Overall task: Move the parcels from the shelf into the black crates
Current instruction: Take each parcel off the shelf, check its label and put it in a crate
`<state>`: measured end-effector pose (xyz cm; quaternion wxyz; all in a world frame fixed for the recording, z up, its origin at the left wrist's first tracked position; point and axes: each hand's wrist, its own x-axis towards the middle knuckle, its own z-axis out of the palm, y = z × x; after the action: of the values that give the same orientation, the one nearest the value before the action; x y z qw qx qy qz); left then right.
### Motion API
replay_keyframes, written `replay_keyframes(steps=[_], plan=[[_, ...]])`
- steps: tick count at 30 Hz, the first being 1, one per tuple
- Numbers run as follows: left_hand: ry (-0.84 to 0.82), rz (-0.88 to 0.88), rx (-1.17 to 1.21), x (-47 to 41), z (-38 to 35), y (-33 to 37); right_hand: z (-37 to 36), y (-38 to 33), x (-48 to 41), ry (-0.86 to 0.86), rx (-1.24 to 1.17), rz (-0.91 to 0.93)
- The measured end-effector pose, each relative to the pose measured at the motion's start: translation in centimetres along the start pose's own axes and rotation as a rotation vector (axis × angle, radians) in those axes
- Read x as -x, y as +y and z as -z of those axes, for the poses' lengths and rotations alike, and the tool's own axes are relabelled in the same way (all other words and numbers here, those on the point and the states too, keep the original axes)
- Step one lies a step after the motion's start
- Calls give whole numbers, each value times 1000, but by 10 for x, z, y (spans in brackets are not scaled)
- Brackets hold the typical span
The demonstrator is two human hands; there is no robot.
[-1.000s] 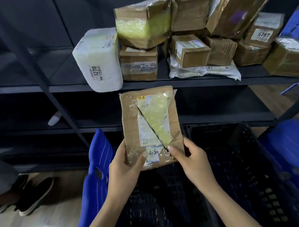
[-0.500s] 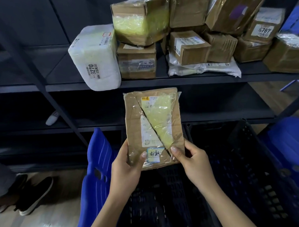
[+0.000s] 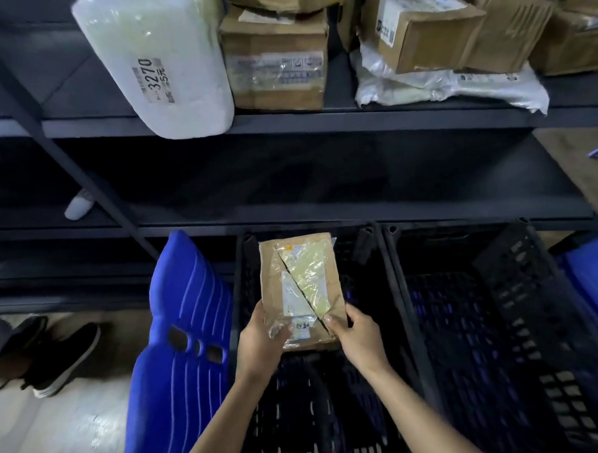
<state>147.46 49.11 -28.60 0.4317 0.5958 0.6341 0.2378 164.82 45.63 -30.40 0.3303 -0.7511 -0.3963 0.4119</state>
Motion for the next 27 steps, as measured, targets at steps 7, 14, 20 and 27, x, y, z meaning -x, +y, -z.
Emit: replay_keyframes(steps=[7, 14, 20, 27], plan=[[-2, 187, -118, -48, -39, -53, -45, 41, -47, -30, 43, -41], [-40, 188, -57, -80, -62, -86, -81, 69, -83, -25, 101, -126], [14, 273, -162, -99, -76, -103, -99, 81, -99, -24, -54, -167], [47, 287, -343, -116, -87, -107, -122, 95, -122, 0, -134, -211]])
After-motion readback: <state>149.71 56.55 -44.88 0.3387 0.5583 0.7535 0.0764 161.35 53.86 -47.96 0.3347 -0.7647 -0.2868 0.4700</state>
